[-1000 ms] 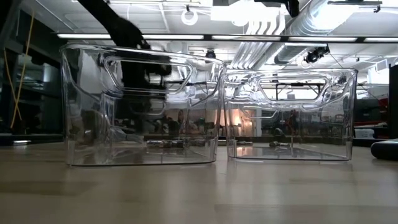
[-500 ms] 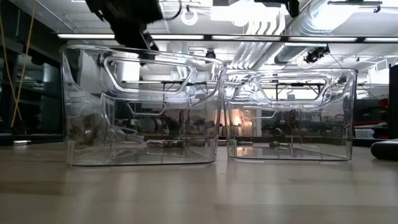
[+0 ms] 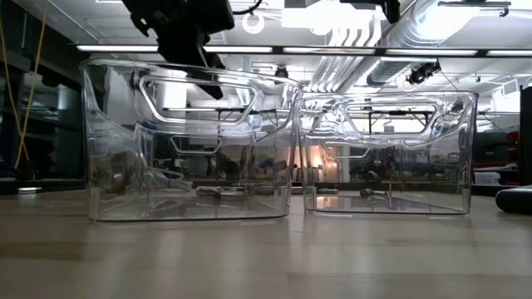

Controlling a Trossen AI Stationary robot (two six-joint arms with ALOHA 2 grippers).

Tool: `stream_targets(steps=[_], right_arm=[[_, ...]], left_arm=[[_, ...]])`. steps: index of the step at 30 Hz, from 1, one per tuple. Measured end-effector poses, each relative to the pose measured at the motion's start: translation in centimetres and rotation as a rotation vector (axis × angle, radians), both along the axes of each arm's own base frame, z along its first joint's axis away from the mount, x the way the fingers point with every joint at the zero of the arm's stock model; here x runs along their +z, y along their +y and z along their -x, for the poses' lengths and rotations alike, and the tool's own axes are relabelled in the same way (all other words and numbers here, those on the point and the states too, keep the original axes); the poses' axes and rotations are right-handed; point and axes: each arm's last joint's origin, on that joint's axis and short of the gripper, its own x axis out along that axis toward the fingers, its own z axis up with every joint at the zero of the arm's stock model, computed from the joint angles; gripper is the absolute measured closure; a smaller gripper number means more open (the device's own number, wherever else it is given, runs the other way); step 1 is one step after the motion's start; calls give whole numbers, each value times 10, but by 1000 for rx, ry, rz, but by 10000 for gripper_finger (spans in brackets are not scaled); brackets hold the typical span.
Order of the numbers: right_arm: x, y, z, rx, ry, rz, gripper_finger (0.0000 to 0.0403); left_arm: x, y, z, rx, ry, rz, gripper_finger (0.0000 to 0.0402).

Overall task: Sort batteries
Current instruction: Put the black battery into the right transparent bin

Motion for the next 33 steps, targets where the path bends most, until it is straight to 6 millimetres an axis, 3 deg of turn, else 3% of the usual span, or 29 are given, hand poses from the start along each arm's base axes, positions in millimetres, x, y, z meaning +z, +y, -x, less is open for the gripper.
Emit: stream_targets(steps=[4,8,12,15,18,24,33], right_arm=[[0,0,0,-2,-3,-6,277],[0,-1,0,-5,-7,-7,277],[1,-1,0,-8,-14,-21,277],[1,-1,0,-8,-15,-20,277],[1,-1,0,-9,-15,-21,277],[1,0,0,-11,-19,-32,277],[1,0,0,-19,-30,-66,277]], left_arm=[[27,30,5,135,3,-120,220],[37,81,16,293,-2,-185,199],[14,133,32,298,96,-239,196],[-12,159,35,201,199,-275,196],[-39,172,27,75,263,-307,195],[-82,179,5,-77,379,-366,195],[-114,187,-2,-125,471,-348,196]])
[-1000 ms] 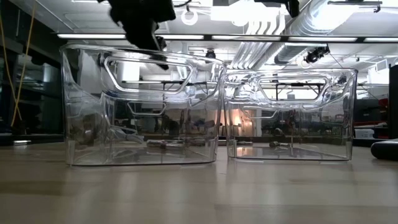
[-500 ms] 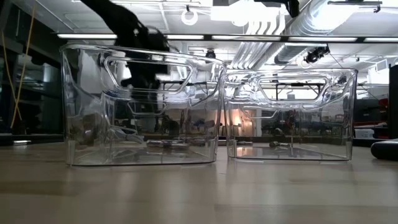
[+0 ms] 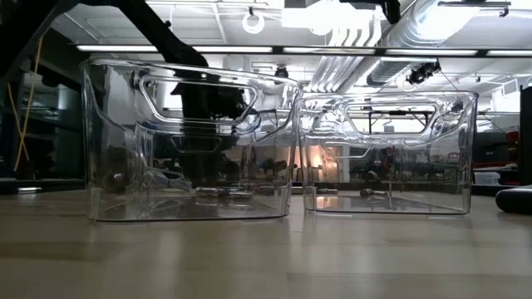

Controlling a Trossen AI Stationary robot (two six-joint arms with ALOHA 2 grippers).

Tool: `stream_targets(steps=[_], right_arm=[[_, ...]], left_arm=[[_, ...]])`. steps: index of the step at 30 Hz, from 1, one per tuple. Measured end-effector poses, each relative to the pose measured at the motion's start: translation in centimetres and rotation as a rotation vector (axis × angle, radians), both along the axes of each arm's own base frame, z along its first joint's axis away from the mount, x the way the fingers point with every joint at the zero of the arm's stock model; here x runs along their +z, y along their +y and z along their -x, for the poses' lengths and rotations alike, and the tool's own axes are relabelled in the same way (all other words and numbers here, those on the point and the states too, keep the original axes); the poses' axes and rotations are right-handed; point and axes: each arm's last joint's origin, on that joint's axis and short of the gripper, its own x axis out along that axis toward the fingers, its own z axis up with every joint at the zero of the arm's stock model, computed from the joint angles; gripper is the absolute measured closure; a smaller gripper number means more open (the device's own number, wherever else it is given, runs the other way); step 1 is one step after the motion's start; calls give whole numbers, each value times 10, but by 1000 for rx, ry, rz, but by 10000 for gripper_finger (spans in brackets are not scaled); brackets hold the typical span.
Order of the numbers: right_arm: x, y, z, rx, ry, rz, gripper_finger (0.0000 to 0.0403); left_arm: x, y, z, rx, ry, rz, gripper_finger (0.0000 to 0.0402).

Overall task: Sort batteries
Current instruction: Put the black battery into the right transparent bin

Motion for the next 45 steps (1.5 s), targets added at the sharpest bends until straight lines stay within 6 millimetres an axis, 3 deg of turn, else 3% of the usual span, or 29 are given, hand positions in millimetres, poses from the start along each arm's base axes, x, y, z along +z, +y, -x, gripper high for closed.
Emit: stream_targets(steps=[5,11,16,19,23,29,36,41,45], right_arm=[[0,0,0,-3,-5,-13,277],[0,1,0,17,-10,-33,277],[0,2,-1,56,-11,-42,277],[0,2,-1,64,-9,-35,277],[0,2,-1,69,-2,-14,277],[-4,3,0,91,33,-25,277],[-5,3,0,108,51,-26,277],[-5,3,0,117,55,12,277],[-4,3,0,117,51,12,277]], left_arm=[[-13,4,2,38,33,43,232],[-20,-2,2,132,44,117,375],[-5,-8,1,171,15,93,382],[15,-12,5,208,-37,88,394],[60,-17,11,264,-212,79,394],[118,-41,11,243,-535,183,395],[143,-89,-20,126,-766,291,396],[132,-136,-63,-48,-880,337,396],[114,-162,-99,-98,-1023,396,396]])
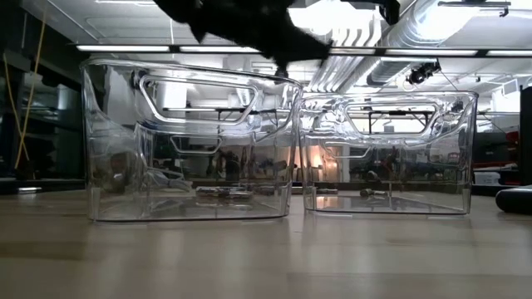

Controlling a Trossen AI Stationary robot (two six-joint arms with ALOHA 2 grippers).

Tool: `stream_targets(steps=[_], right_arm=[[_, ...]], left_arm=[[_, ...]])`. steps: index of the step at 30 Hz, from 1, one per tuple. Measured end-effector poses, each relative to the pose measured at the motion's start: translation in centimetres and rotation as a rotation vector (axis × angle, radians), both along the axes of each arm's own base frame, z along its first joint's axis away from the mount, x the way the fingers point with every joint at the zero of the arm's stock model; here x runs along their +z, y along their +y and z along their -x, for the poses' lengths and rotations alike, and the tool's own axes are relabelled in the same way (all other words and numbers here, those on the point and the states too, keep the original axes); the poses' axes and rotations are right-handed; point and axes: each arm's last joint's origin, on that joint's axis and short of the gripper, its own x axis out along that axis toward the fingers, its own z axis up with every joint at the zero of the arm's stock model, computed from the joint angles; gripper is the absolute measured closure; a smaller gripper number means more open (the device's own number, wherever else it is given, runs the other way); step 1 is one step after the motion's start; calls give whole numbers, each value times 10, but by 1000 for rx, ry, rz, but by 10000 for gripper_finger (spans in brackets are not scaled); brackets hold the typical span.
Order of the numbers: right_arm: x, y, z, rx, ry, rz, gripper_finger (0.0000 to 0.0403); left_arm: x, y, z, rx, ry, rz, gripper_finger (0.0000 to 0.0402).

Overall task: Sort batteries
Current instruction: Put the black battery into the right transparent bin

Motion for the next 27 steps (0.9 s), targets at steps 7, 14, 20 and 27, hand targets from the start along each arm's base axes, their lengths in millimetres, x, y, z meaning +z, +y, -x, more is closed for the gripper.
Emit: stream_targets(steps=[7,14,20,27], right_arm=[[0,0,0,-1,-6,-14,277],[1,0,0,-2,-10,-18,277],[1,0,0,-2,-14,-18,277],[1,0,0,-3,-19,-22,277]], left_arm=[[-46,-14,-26,78,38,108,359],[-39,-4,-20,132,113,95,254],[-4,52,-2,314,267,-84,194],[-39,134,38,453,560,119,183]])
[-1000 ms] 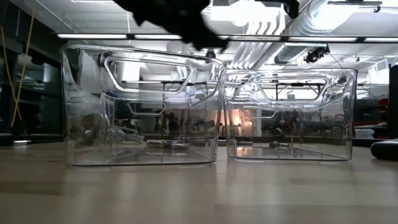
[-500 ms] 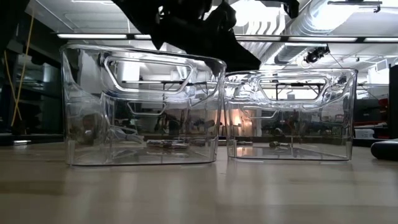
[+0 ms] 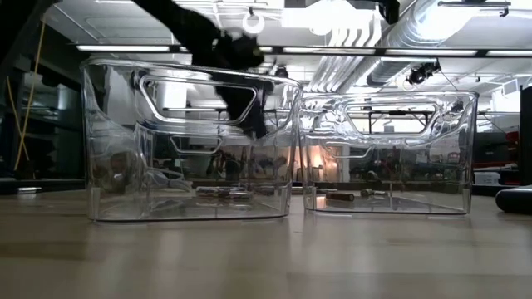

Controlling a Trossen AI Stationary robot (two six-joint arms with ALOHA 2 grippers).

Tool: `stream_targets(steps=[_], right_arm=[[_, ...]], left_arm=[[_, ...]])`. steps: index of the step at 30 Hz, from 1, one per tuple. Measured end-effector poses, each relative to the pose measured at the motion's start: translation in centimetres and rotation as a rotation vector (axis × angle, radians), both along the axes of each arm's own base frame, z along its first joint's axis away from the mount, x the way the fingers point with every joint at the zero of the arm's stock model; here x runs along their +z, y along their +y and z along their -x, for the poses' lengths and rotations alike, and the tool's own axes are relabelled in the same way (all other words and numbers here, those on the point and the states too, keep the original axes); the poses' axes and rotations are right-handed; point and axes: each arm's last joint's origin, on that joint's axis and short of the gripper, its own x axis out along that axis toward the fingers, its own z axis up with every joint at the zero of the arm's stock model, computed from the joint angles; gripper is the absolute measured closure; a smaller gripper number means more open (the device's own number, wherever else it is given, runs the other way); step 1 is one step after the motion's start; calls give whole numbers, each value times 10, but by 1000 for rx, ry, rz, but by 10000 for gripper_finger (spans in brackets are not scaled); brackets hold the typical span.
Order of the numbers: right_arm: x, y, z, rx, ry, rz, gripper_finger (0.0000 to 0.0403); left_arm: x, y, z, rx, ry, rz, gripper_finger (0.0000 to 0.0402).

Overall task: Sort batteries
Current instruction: Put the black battery into the right transparent bin

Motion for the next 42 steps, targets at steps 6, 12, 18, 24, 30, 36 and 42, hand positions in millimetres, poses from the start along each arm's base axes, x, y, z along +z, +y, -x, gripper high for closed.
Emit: stream_targets(steps=[6,12,18,24,30,36,42], right_arm=[[0,0,0,-1,-4,1,277],[1,0,0,-6,-11,-16,277],[1,0,0,-8,-13,-24,277],[1,0,0,-8,-13,-24,277],[1,0,0,-8,-13,-24,277],[1,0,0,-7,-11,-20,277],[0,0,0,-7,-5,-19,277]], left_arm=[[-39,12,-1,-48,118,25,188],[-59,-4,-22,-168,109,-47,188],[-82,-6,-27,-107,241,-203,188],[-84,-5,-28,-106,245,-221,190],[-85,-11,-29,-128,255,-191,228],[-89,-22,-32,-177,251,-150,285],[-76,-31,-34,-153,231,-154,340]])
